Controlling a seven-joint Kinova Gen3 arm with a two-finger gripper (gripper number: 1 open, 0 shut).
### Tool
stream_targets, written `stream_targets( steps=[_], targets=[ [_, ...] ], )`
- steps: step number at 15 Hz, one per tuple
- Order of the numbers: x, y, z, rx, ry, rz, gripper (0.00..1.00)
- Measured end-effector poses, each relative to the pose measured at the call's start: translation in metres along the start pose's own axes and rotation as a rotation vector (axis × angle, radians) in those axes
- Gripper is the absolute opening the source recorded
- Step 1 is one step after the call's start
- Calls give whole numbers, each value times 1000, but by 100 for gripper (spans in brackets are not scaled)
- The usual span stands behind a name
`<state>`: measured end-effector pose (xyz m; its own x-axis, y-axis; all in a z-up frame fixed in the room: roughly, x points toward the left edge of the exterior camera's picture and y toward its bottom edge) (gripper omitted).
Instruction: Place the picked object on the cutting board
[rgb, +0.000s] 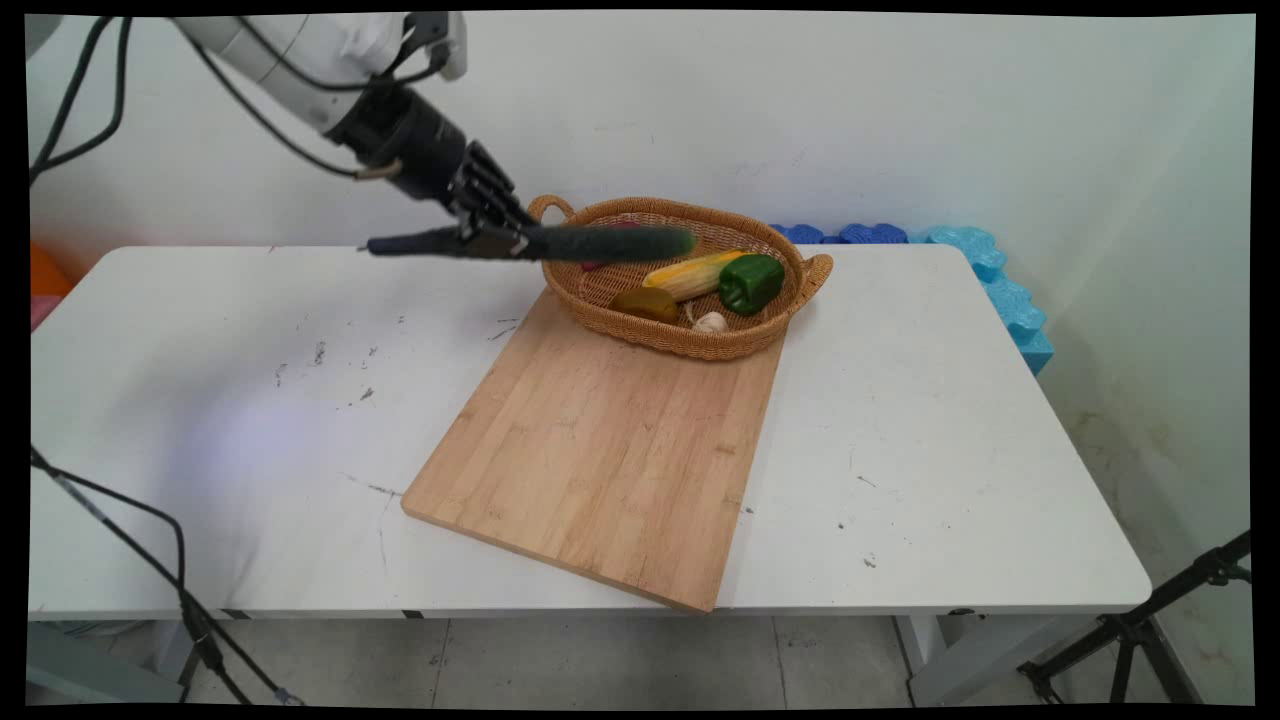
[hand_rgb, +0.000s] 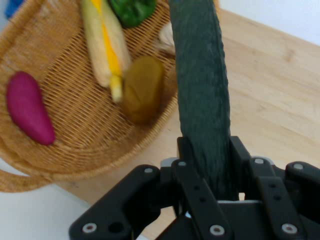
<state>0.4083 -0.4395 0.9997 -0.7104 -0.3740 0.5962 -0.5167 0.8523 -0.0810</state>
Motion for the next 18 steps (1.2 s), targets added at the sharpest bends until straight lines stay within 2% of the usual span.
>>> stream_targets(
  steps=[4, 10, 18],
  targets=[
    [-30, 17, 14, -36, -8, 9, 0],
    [-59, 41, 54, -92, -19, 21, 0],
    [-65, 58, 108, -108, -11, 10, 0]
  ],
)
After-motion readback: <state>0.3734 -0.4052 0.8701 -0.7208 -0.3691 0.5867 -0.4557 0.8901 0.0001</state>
